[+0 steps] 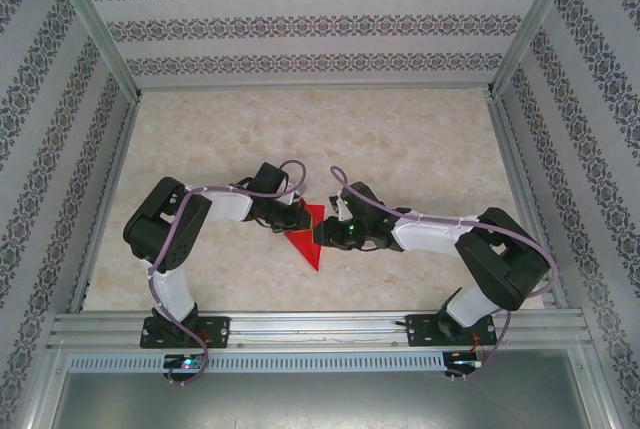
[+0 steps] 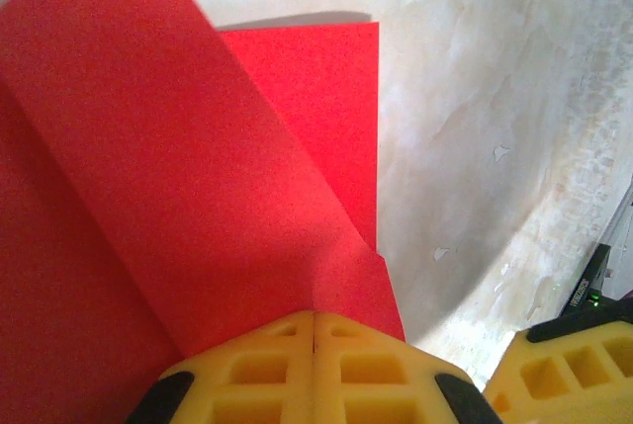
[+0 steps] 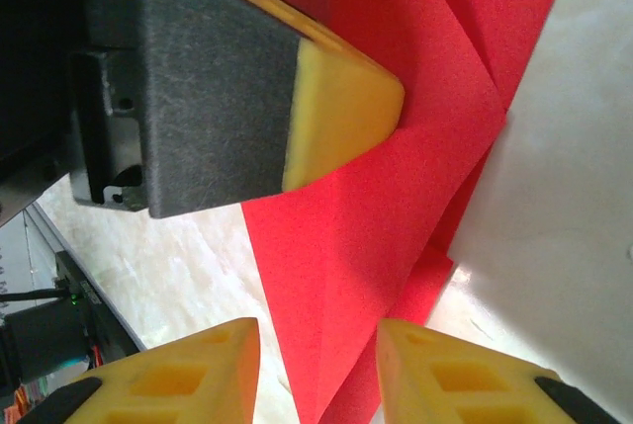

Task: Fold a paper plane with a square sheet of paper (fold left side to right side)
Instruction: Fourth fold the wing at the center of the table.

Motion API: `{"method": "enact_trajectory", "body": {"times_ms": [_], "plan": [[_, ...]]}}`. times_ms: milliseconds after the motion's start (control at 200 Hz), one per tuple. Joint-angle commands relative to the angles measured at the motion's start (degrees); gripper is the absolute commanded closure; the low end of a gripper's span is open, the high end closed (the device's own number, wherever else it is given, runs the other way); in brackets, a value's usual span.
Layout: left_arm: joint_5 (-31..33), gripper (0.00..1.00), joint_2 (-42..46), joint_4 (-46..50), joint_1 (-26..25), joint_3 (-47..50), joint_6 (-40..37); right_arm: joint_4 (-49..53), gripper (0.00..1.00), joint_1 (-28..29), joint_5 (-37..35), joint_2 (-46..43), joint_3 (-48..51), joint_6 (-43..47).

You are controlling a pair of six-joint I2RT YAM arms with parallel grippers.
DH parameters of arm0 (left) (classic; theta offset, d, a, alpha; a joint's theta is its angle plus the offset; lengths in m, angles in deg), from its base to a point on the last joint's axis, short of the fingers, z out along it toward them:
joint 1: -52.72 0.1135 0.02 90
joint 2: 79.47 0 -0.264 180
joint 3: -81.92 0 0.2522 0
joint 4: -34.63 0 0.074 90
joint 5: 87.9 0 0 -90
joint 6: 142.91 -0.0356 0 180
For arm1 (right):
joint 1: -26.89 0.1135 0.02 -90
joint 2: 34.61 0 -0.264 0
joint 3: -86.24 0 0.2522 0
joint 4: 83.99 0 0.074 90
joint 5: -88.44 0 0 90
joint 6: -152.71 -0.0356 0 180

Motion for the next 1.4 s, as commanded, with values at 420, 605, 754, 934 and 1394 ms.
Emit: {"method": "enact_trajectory", "body": {"times_ms": [420,605,754,934,1394], "plan": [[4.56,1.00,-2.10,2.87,-0.49,1.22,-1.36,-4.59,0.61,1.22,0.25,3.76,1.04,-5.50],[4.56,1.00,-2.10,2.89,-0.49,1.29,-1.36,-4.98,0.59,1.27,-1.23,3.08,2.11,-6.62],[4.65,1.00,-2.09,2.86,-0.55,1.22,-1.36,-5.88,0.59,1.64,-0.75,3.51,2.12,-7.41],[4.64,1.00,-2.09,2.89,-0.53,1.22,-1.36,-8.86,0.60,2.06,0.41,5.13,1.72,-8.53],[4.82,1.00,-1.91,2.84,-0.49,1.31,-1.36,-12.41,0.66,2.58,1.58,8.43,0.62,-9.69]]}}
